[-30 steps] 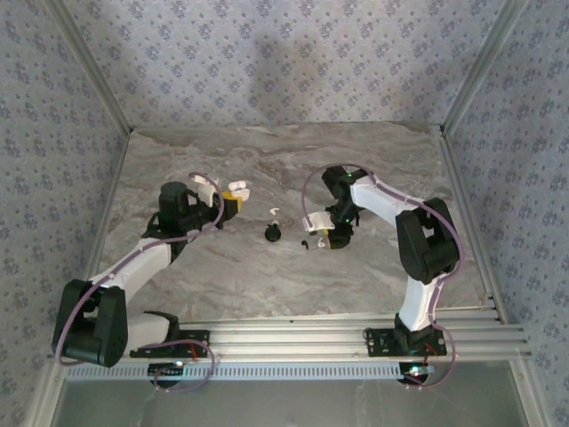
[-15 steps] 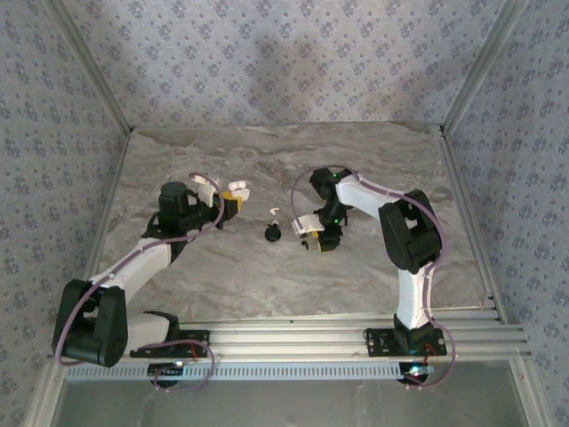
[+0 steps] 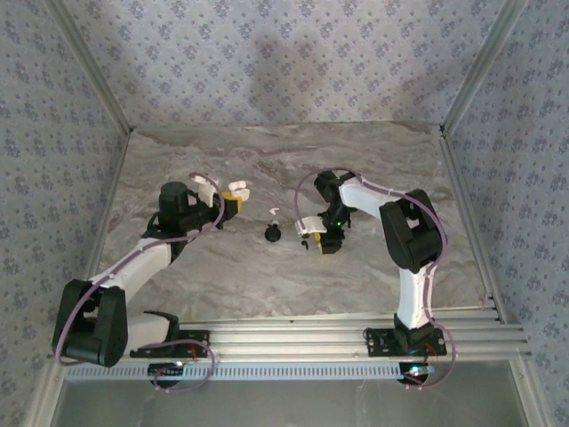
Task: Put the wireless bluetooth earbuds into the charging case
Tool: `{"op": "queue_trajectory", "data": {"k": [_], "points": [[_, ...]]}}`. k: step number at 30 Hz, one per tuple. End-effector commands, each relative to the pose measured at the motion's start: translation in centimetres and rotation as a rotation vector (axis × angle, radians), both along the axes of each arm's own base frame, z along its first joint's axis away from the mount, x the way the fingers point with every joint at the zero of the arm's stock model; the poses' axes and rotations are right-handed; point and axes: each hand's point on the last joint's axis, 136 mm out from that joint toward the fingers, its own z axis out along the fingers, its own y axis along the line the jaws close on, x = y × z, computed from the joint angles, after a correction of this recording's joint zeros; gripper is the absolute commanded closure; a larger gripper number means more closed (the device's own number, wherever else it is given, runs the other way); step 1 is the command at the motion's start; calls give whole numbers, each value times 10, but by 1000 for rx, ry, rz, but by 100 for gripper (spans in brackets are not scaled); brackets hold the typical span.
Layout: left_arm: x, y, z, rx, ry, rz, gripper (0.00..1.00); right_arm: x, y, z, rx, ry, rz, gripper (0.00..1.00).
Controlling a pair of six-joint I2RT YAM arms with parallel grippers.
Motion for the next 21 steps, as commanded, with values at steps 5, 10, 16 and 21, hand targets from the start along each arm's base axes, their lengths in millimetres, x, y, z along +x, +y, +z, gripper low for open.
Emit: {"op": "queue_trajectory", "data": {"k": [5, 10, 16, 21], "points": [[2, -6, 14, -11, -35, -32, 89, -17, -22, 4, -68, 39, -122, 51], [1, -7, 14, -12, -35, -34, 88, -28, -21, 6, -67, 52, -168, 53], [0, -9, 14, -14, -33, -39, 89, -19, -16, 27, -11, 48, -444, 50], [-1, -11, 14, -16, -30, -46, 89, 5, -12, 57, 32, 21, -859, 48]]}}
